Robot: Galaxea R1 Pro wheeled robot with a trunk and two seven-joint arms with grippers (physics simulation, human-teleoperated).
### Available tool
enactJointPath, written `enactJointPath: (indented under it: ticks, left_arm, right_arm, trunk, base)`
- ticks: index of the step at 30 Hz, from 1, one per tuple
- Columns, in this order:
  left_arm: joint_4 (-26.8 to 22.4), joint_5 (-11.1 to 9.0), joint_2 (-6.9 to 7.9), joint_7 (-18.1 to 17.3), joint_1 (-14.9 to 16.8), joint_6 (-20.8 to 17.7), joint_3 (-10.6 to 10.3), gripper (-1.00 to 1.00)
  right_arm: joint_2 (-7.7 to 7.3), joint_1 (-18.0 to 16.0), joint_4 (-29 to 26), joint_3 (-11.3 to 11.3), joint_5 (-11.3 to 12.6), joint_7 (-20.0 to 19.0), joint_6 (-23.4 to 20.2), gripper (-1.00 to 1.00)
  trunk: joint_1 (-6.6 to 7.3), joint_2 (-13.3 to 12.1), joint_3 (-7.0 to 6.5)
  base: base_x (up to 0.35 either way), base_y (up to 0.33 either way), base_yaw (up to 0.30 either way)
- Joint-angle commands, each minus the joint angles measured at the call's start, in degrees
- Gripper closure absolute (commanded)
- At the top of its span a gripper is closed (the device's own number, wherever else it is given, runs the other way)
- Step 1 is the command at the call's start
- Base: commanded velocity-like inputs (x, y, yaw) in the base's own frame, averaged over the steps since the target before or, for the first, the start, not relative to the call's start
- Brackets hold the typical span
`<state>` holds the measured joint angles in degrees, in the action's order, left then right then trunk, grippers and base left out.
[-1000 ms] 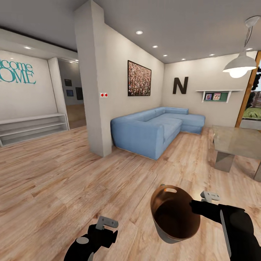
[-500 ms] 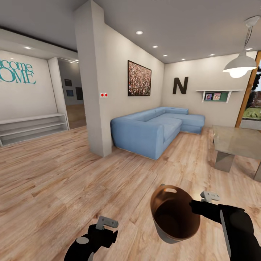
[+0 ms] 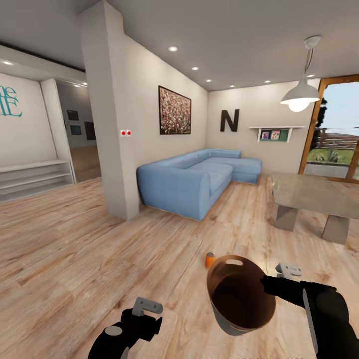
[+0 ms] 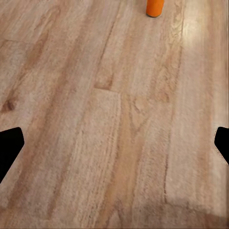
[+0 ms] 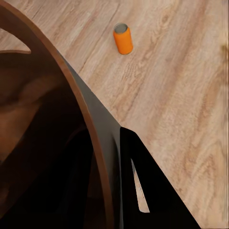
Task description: Put the three can of soda from the living room inside the tash can in the kitchen.
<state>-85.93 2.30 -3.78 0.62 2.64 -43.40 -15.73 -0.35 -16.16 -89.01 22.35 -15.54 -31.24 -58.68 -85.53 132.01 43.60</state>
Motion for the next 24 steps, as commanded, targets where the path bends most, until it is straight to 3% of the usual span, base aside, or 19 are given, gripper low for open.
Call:
enactJointPath:
  ticks: [1, 8, 24]
  left_arm:
    - [-0.01, -0.01, 0.00, 0.00, 0.00, 0.00, 0.00, -1.00]
    - [0.02, -0.07, -0.07, 0.00, 0.01, 0.00, -0.04, -1.00]
    - [0.06, -0.04, -0.03, -0.01, 0.03, -0.10, -0.03, -1.00]
  right_arm:
    - [0.00, -0.02, -0.03, -0.02, 1.48, -0.05, -0.29, 1.00]
    - [0.00, -0.02, -0.03, -0.02, 1.48, -0.05, -0.29, 1.00]
    - [0.00, -0.02, -0.02, -0.02, 1.48, -0.05, -0.29, 1.00]
  trunk:
    - [0.00, 0.00, -0.06]
    - [0.00, 0.00, -0.44]
    - [0.00, 0.00, -1.13]
  base:
    - [0.000, 0.000, -0.240]
    - [0.053, 0.000, -0.239]
    - [0.322, 0.000, -0.218]
